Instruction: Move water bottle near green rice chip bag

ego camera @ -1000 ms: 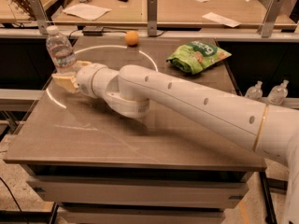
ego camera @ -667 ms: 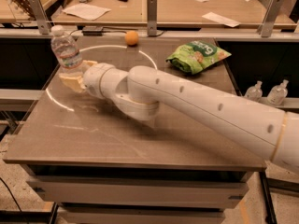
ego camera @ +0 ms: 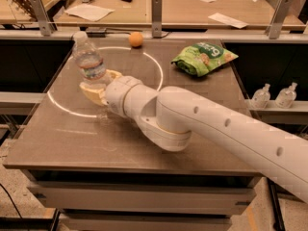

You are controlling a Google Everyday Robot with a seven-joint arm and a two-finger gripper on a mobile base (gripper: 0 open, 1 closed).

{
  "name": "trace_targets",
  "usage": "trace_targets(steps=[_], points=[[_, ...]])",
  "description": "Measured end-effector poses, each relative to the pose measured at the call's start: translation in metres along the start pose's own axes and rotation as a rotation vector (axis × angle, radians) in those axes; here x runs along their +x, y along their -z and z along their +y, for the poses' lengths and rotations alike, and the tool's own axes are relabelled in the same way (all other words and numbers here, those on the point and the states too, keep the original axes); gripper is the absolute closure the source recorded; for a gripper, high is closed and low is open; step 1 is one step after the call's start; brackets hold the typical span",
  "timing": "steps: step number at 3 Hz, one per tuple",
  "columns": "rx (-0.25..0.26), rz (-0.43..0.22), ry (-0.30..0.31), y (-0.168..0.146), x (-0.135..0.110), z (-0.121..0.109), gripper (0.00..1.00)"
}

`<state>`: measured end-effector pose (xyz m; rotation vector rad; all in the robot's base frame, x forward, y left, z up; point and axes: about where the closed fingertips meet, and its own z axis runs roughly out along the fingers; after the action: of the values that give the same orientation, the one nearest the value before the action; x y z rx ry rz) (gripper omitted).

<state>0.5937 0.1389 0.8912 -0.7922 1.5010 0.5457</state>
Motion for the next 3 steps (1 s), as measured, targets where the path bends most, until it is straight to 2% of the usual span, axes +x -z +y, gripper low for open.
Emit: trace_targets(steps=[1, 2, 3], points=[[0.123, 0.051, -0.01, 0.056, 0.01, -0.018, 1.0], [0.28, 0.117, -0.024, 0.109, 0.025, -0.05, 1.0], [0.446, 0.16, -0.042, 0.15, 0.033, -0.083, 1.0]])
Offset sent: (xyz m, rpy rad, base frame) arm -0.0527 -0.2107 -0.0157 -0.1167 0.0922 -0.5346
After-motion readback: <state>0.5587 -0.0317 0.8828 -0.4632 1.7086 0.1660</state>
